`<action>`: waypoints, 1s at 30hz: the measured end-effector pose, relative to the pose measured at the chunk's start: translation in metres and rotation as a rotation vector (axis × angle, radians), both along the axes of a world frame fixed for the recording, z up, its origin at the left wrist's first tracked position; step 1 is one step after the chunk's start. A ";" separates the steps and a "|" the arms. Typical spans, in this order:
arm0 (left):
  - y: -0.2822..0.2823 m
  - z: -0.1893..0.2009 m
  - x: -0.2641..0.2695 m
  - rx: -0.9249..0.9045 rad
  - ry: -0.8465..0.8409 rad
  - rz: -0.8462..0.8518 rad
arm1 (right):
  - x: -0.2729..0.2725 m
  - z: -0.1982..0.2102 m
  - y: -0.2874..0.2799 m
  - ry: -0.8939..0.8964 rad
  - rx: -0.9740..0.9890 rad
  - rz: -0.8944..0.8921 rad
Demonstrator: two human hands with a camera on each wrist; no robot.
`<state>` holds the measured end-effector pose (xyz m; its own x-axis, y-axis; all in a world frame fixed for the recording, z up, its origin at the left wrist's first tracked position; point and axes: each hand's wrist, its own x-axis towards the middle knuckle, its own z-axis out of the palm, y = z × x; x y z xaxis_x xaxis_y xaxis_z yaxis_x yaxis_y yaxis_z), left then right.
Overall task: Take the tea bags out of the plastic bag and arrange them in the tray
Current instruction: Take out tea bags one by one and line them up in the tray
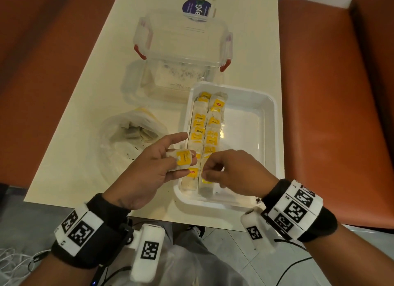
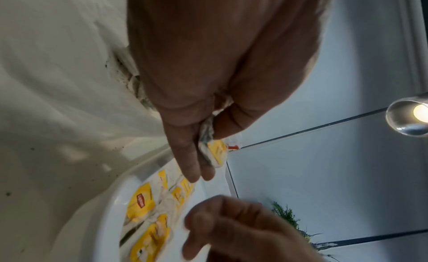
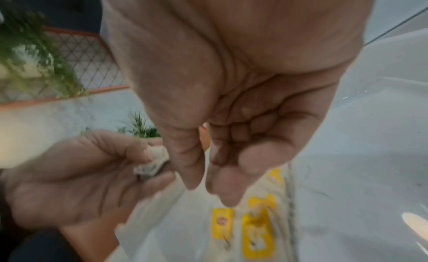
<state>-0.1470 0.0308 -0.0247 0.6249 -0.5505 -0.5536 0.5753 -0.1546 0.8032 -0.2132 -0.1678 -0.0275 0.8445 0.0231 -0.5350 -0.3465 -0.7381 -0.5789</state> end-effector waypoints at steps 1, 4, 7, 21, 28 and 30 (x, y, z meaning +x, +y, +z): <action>-0.001 0.001 0.000 -0.003 -0.020 -0.035 | 0.001 0.006 -0.001 -0.047 0.069 -0.059; -0.006 0.004 0.003 -0.045 -0.053 -0.121 | 0.005 0.024 -0.003 -0.115 0.292 -0.217; -0.015 0.006 0.005 -0.126 -0.028 -0.143 | 0.007 0.027 -0.006 -0.154 0.355 -0.303; -0.053 -0.003 0.011 -0.433 0.157 -0.003 | 0.020 0.039 -0.034 -0.252 0.423 -0.425; -0.056 -0.006 0.018 -0.426 0.127 -0.012 | 0.027 0.052 -0.036 -0.297 0.287 -0.346; -0.054 -0.005 0.023 -0.291 -0.076 -0.095 | 0.029 0.063 -0.041 -0.323 0.155 -0.252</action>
<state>-0.1236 -0.0233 -0.0300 0.5967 -0.7367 -0.3179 0.5059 0.0379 0.8618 -0.1838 -0.2092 0.0352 0.9575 -0.1461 -0.2489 -0.2877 -0.5496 -0.7843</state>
